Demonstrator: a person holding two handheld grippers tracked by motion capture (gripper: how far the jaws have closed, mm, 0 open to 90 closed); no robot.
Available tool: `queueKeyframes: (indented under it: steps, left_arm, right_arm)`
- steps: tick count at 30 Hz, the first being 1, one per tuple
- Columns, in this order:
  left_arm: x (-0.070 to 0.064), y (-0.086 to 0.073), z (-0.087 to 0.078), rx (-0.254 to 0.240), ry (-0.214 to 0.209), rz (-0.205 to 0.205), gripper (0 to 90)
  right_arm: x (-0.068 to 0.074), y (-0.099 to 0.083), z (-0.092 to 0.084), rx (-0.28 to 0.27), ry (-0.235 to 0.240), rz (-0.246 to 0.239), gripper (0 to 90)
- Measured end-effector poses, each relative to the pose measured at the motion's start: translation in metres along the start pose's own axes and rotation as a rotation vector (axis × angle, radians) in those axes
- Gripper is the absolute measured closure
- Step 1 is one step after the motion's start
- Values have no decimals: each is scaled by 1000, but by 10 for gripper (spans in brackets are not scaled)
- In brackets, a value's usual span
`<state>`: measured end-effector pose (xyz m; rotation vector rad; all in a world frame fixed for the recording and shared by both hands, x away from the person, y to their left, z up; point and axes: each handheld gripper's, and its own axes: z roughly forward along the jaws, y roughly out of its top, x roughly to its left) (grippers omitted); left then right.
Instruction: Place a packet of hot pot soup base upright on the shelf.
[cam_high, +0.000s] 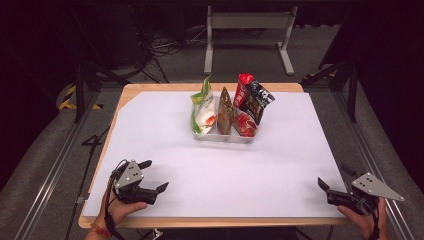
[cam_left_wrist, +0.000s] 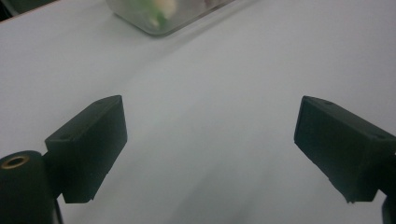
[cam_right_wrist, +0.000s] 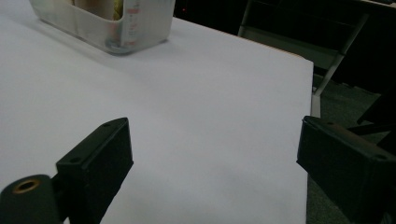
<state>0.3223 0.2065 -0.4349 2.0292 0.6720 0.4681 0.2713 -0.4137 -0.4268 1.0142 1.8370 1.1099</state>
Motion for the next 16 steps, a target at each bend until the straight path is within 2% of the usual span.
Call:
queueKeyframes:
  steps: [16]
  left_arm:
    - [1,0,1,0,0,-11,102]
  right_arm:
    - [4,4,4,4,22,-9,106]
